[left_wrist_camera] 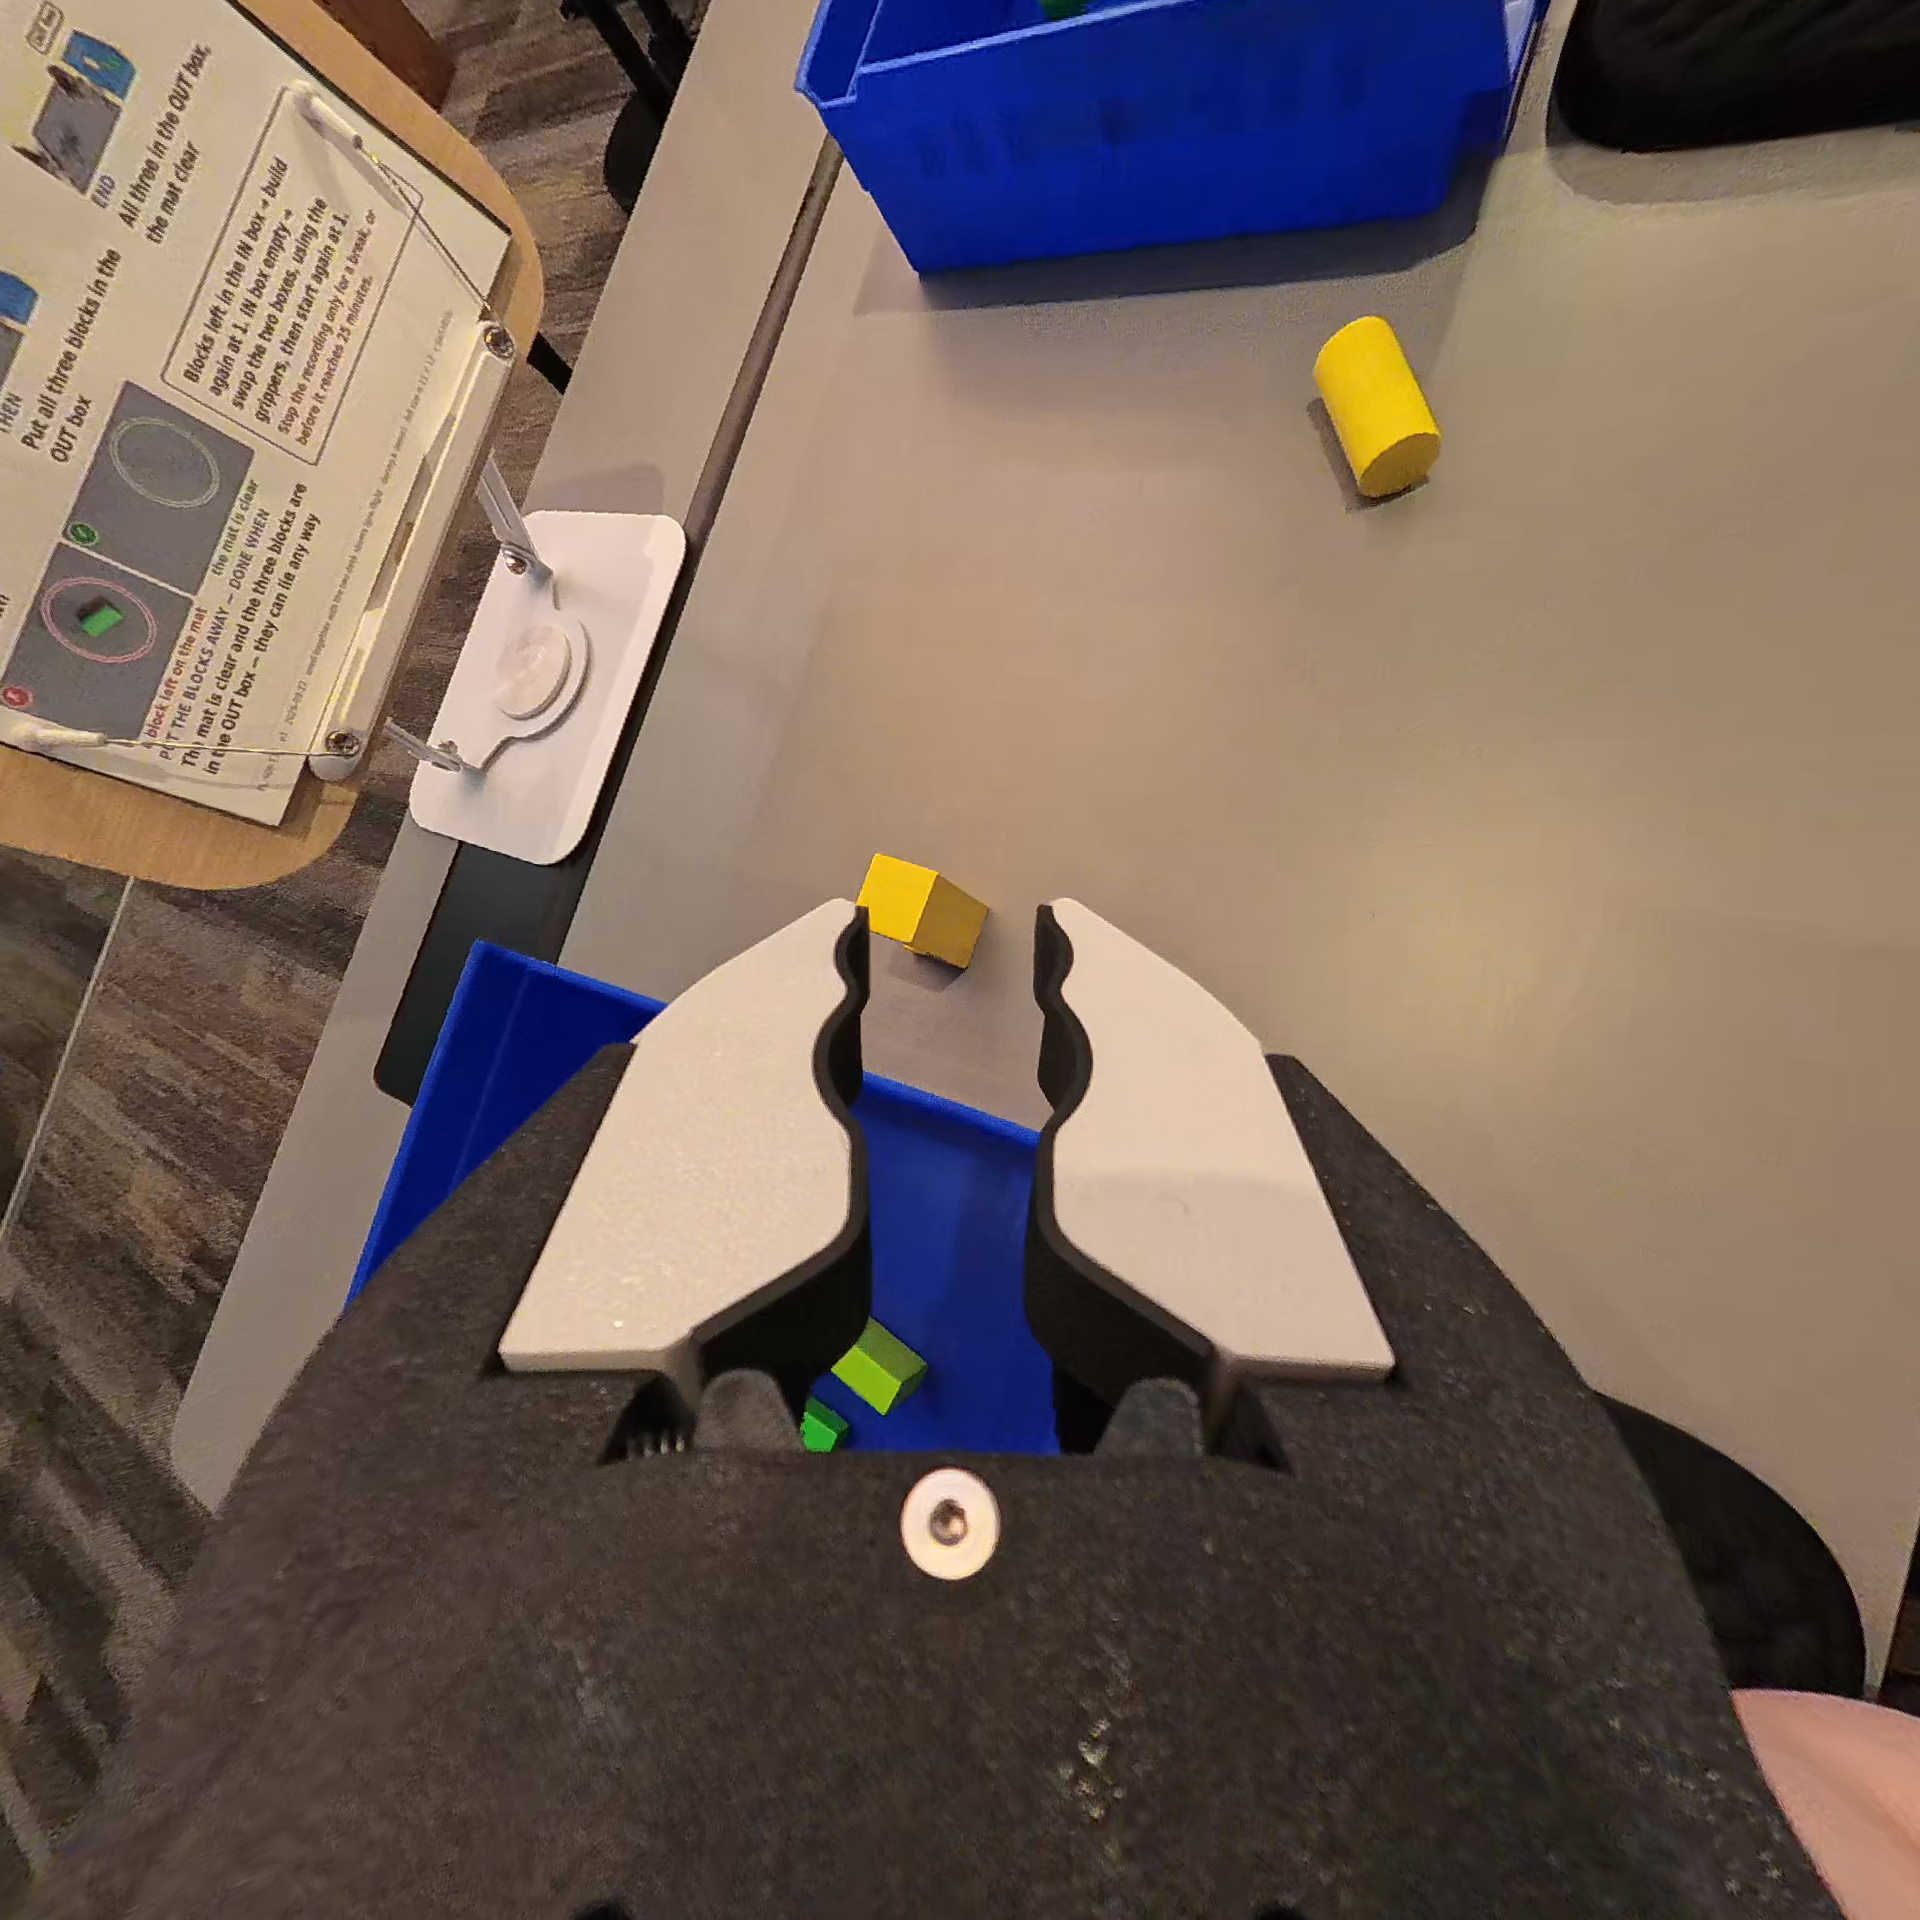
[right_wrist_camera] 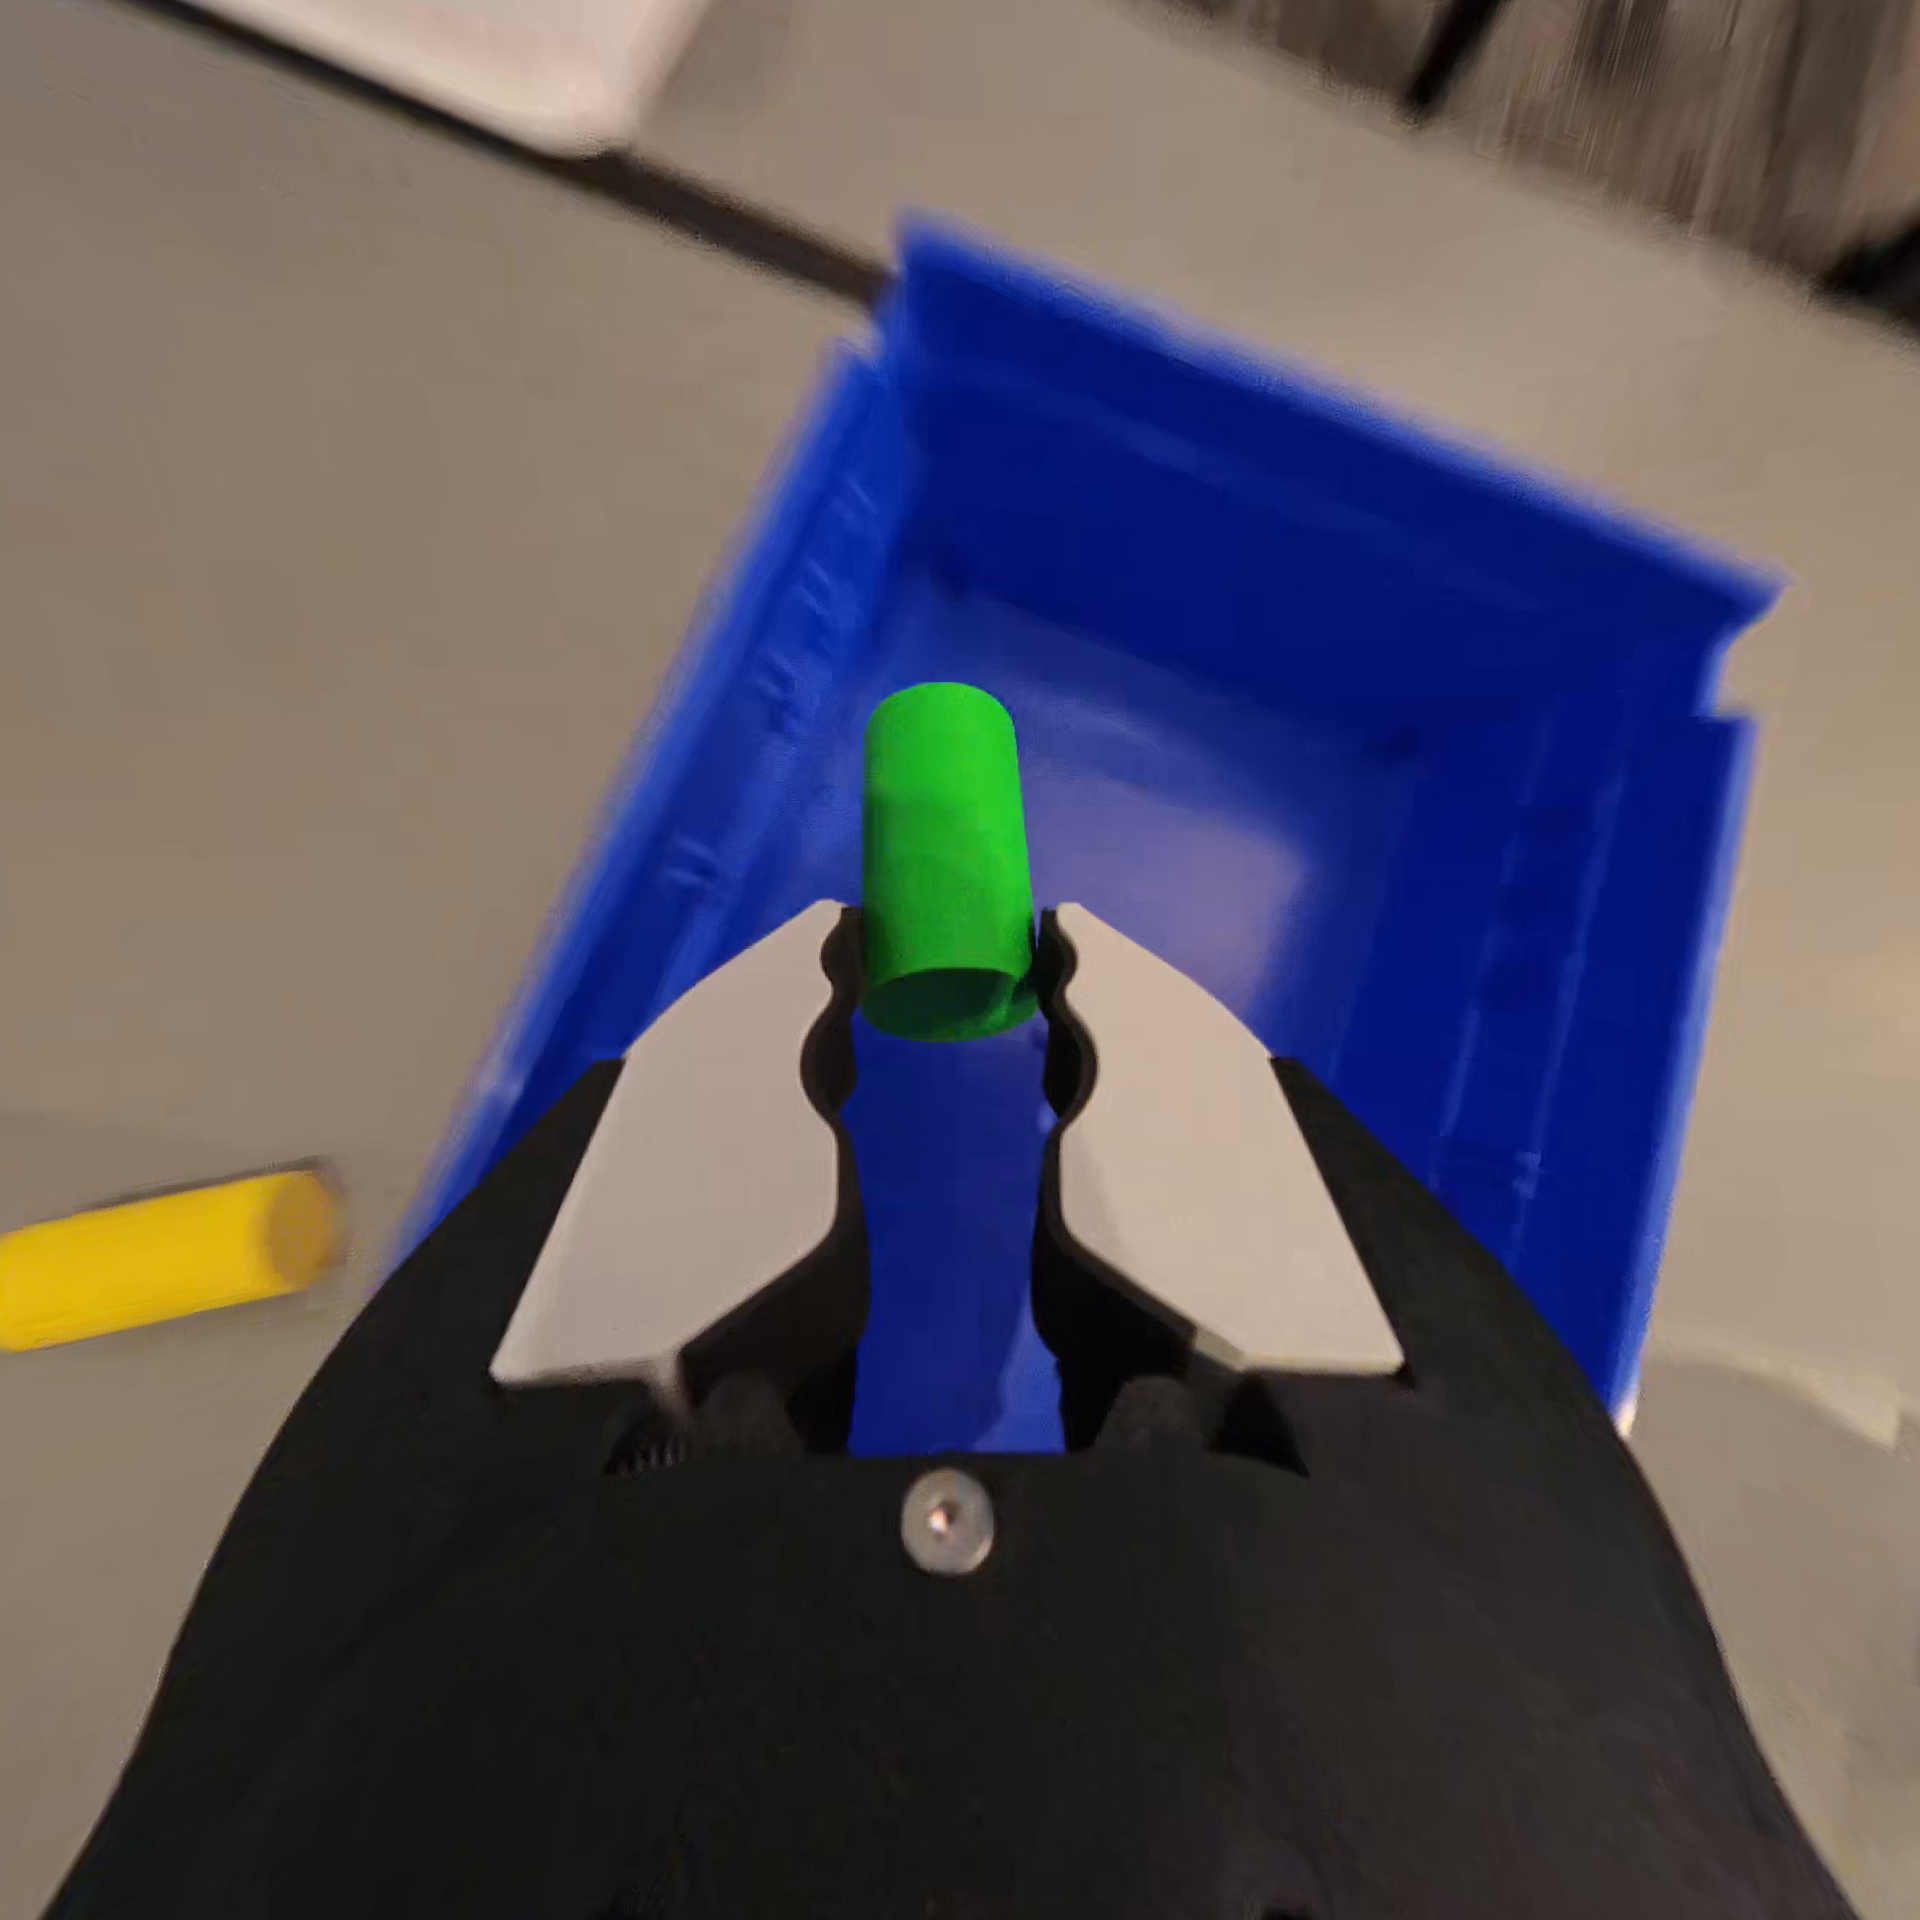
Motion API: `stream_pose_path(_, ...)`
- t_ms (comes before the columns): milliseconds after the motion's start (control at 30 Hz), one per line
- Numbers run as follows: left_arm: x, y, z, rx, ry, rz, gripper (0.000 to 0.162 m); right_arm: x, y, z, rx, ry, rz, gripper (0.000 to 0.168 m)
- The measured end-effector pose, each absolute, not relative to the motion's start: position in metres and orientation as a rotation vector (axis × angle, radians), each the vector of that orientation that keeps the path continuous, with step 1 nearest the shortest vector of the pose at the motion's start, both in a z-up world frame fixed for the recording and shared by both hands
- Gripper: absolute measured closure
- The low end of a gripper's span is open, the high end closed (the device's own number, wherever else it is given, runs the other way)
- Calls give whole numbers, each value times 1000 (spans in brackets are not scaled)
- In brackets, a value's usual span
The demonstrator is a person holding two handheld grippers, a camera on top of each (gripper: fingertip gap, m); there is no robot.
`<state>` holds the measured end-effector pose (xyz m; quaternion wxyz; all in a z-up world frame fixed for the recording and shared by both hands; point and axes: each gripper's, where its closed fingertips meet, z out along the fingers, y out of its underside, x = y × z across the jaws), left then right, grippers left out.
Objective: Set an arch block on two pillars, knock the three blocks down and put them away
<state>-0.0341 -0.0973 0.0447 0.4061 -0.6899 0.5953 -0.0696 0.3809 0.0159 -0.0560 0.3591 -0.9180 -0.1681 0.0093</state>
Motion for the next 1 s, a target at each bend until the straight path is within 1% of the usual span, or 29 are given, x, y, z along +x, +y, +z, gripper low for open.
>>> stream_pose_path(100, -30, -99, 44, -1742, 1500, -192, 134, 413, 18, -114, -2529, -413, -42, 134)
stream_pose_path(200, -19, -92, 39, -1769, 1471, -203, 132, 414, 12, -134, -2570, -416, 8, 133)
stream_pose_path(267, -14, -77, 28, -1829, 1429, -145, 125, 410, 4, -138, -2591, -427, 80, 133)
stream_pose_path(300, -12, -69, 19, -1865, 1428, -105, 122, 409, 1, -136, -2584, -428, 95, 131)
stream_pose_path(367, -7, -60, -5, -1904, 1496, -52, 121, 416, -2, -119, -2516, -432, 14, 125)
stream_pose_path(400, -5, -53, -15, -1903, 1527, -18, 121, 416, -4, -101, -2434, -454, -47, 121)
stream_pose_path(467, -4, -40, -34, -1900, 1579, 58, 119, 396, -16, -57, -2220, -565, -63, 121)
stream_pose_path(500, -4, -36, -45, -1914, 1604, 74, 118, 374, -31, -37, -2113, -658, -10, 121)
stream_pose_path(567, -3, -29, -62, -1935, 1652, 106, 112, 312, -83, -19, -1921, -985, 205, 111)
stream_pose_path(600, -3, -26, -69, -1934, 1675, 126, 110, 286, -116, -25, -1838, -1193, 305, 112)
stream_pose_path(667, -4, -21, -82, -1932, 1718, 161, 105, 264, -161, -57, -1784, -1495, 346, 110)
stream_pose_path(767, 0, -17, -97, -1950, 1737, 150, 98, 273, -185, -124, -1938, -1739, 296, 108)
stream_pose_path(833, -1, -16, -105, -1978, 1755, 150, 96, 276, -191, -151, -1989, -1818, 294, 109)
stream_pose_path(867, -4, -14, -108, -1980, 1761, 183, 96, 277, -192, -160, -2003, -1846, 278, 110)
stream_pose_path(933, -10, -7, -113, -1987, 1763, 266, 96, 270, -197, -160, -1997, -1867, 361, 127)
stream_pose_path(1000, -14, -2, -117, -2009, 1761, 311, 96, 268, -198, -160, -1996, -1889, 379, 129)
